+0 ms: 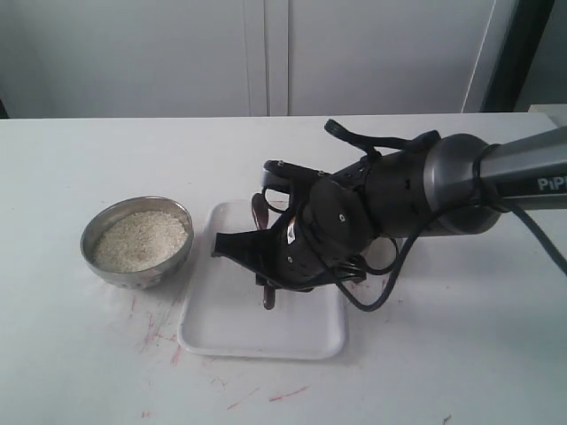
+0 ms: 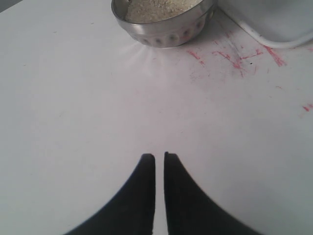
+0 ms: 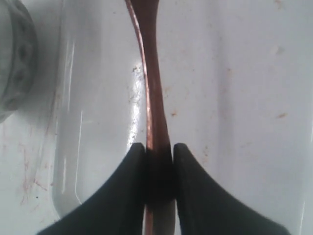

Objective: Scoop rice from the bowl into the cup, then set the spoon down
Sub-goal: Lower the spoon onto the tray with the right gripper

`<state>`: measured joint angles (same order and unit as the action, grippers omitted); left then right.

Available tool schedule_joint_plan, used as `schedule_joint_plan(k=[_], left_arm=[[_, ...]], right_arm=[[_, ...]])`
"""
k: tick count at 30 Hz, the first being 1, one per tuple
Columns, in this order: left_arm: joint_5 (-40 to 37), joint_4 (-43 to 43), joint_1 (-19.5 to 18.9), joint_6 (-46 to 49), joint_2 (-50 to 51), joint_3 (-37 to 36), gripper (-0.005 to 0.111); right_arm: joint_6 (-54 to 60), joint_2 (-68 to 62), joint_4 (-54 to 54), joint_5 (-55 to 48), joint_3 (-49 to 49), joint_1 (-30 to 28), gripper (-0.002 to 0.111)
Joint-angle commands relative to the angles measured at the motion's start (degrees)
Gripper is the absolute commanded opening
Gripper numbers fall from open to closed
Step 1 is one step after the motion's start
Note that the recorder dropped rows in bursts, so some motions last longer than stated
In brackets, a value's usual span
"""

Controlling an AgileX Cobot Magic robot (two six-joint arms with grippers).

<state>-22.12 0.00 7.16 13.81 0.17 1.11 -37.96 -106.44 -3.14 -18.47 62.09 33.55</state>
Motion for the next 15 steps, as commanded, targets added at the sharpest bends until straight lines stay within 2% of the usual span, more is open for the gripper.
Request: schedule_joint_plan(k=[1,15], left_arm=[[-2.37,0.00,0.40,-0.33,-0.17,-0.53,0.014],[-2.37,0.00,0.40,-0.33,-0.17,-0.53,0.014]], right_arm=[[0.53,0.00,-0.13,-1.97,0.15,0.09,0.000],[0.53,0.00,-1.33,-4.89,0.15,0.09,0.000]])
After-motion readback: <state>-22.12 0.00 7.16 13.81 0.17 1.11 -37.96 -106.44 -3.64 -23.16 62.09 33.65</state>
